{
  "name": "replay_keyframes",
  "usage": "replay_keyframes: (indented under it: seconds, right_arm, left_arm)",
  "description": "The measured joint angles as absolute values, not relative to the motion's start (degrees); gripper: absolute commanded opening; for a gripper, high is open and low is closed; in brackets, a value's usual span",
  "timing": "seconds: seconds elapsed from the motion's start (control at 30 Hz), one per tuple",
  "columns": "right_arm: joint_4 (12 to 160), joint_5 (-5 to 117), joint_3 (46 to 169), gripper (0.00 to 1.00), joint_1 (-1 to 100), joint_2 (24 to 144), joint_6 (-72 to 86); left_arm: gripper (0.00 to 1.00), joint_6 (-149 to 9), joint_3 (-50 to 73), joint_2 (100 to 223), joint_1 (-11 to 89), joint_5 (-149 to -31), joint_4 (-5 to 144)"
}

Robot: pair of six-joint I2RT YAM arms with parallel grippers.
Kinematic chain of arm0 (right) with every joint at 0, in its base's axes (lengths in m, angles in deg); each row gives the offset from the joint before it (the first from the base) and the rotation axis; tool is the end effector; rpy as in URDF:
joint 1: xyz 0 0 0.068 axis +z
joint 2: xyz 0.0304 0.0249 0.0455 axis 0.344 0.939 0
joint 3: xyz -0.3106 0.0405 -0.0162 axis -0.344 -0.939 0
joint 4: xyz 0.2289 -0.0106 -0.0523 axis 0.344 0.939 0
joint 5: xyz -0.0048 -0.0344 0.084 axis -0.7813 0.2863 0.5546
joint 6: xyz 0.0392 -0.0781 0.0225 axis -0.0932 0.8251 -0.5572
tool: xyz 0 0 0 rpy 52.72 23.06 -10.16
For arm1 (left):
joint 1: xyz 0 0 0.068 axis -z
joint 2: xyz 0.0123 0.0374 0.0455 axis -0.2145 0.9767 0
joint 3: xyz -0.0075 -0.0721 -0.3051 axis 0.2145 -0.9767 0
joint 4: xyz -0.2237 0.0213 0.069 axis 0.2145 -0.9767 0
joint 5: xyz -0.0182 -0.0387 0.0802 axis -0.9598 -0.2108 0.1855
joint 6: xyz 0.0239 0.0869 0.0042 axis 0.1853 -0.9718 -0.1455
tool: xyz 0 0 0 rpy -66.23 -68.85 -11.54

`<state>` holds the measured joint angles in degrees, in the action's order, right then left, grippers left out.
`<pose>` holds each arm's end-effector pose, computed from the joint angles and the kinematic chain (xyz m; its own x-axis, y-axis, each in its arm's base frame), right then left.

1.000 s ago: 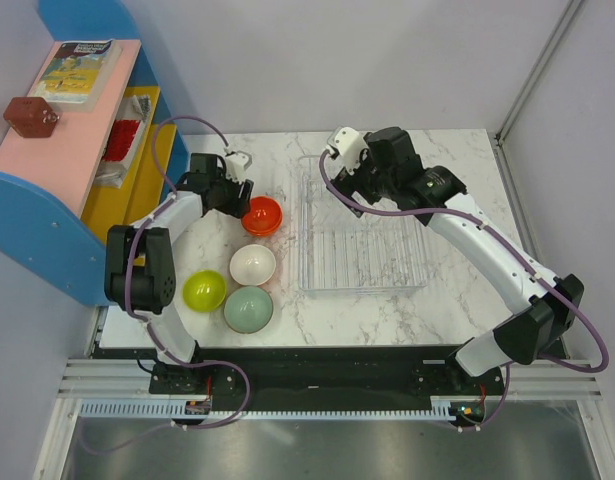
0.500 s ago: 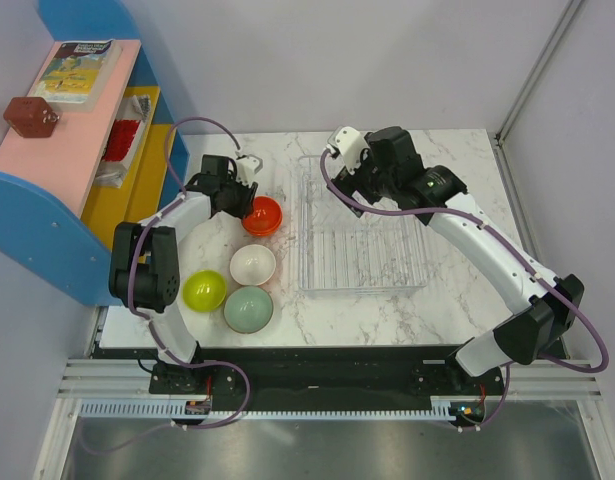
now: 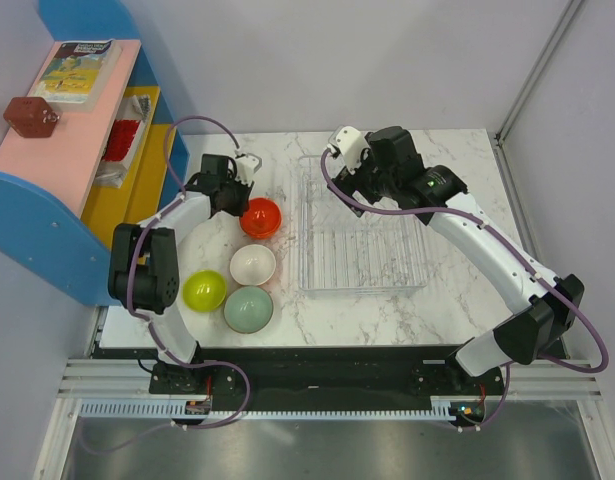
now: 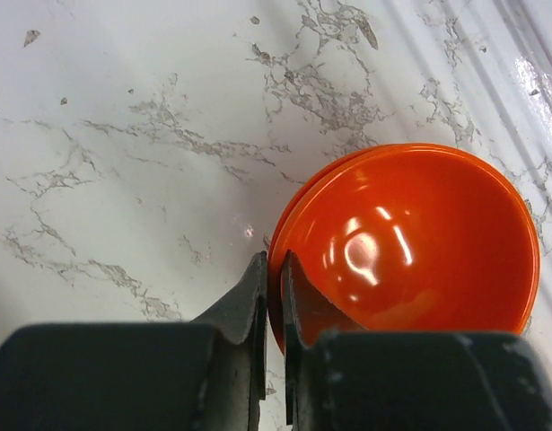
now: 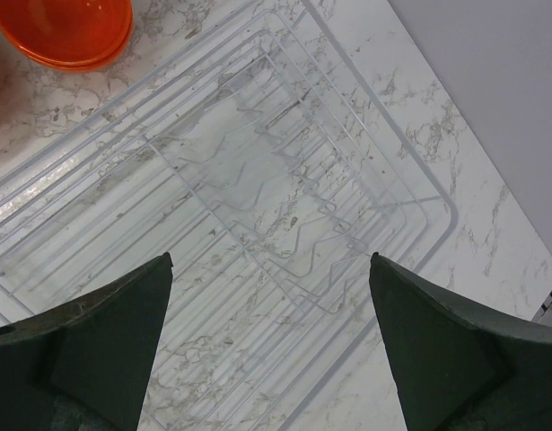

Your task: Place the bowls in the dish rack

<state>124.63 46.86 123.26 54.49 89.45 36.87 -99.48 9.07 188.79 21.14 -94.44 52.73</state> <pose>0.2807 0.1900 0.4095 -0.2135 -0.6216 -0.7537 -0.6907 0.6416 -0.3335 0.3987 -0.0797 0.2308 -0.6016 0.4001 -0.6914 0.5105 0.8583 0.0525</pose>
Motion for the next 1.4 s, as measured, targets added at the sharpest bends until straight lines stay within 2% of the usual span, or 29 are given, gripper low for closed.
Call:
replay_keyframes:
  seconds: [0.4, 0.57, 0.9, 1.13, 1.4]
  right_arm:
    - [124.61, 46.97, 123.26, 0.98, 54.45, 89.56, 35.80]
    - [123.49, 50.16, 123.26, 0.98, 53.55, 90.48, 32.95]
    - [114.29, 74.99, 123.20, 0.98, 42.34, 95.12, 11.75]
    - [100.98, 93.63, 113.97, 0.98, 41.01, 98.63, -4.68]
    - [82.42, 105.13, 104.51, 0.98, 39.46, 99.05, -21.91]
  left_arm:
    - [0.02, -99.55, 12.33, 184.94, 21.14, -95.73, 48.51]
    - [0.02, -99.59, 12.89, 181.16, 21.12, -100.78, 47.33]
    - [0.02, -99.77, 12.87, 173.69, 22.41, -122.35, 46.57]
    - [0.02, -99.83, 12.00, 170.21, 28.60, -124.21, 49.74]
    - [0.02, -100.60, 11.89, 170.23, 31.20, -121.91, 50.79]
